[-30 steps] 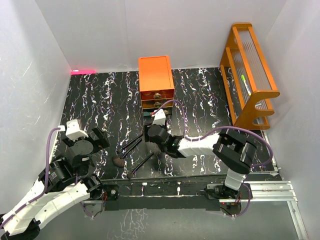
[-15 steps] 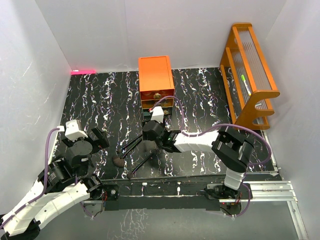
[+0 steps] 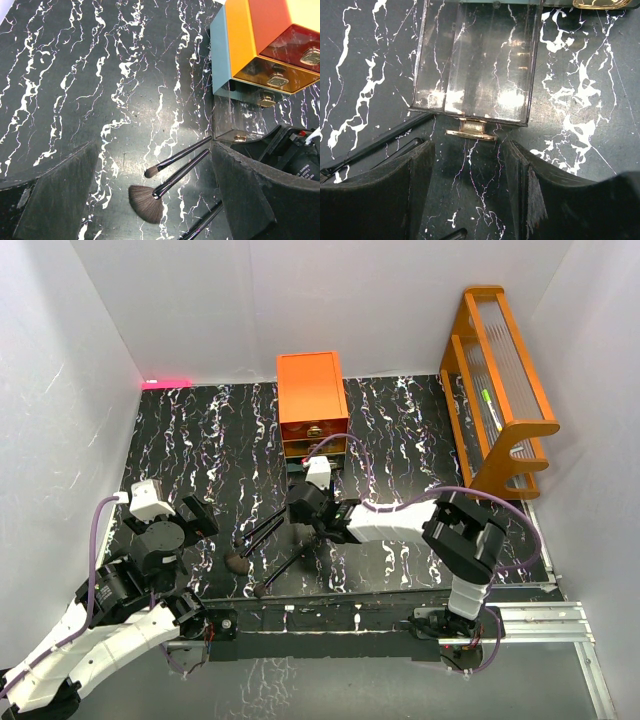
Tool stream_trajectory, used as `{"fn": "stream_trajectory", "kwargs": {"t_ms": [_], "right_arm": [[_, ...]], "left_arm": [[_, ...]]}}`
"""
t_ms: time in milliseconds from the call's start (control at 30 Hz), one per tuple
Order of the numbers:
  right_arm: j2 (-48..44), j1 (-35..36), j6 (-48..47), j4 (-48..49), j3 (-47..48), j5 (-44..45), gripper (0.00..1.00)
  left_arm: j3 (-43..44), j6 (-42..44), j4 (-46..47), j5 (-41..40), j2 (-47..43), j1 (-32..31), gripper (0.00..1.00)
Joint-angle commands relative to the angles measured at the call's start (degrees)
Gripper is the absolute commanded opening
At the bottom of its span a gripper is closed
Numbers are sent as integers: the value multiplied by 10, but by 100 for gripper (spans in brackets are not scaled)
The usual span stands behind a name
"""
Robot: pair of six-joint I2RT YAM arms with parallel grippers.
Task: Organize the makeup
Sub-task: Open the drawer in the storage box.
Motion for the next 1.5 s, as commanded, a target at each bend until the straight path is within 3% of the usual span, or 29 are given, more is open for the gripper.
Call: {"fn": "stream_trajectory", "kwargs": {"t_ms": [0, 867, 1167, 1467], "right_arm": [[12, 1, 19, -13, 36, 24, 60], [70, -22, 42, -44, 96, 17, 59], [68, -23, 36, -51, 97, 8, 34], [36, -20, 50, -74, 73, -22, 29]], "left_arm": [[2, -1, -9, -8, -4, 3, 94], [2, -3, -10, -11, -4, 3, 94], [1, -3, -10, -11, -4, 3, 94], [2, -3, -10, -11, -4, 3, 94]]}}
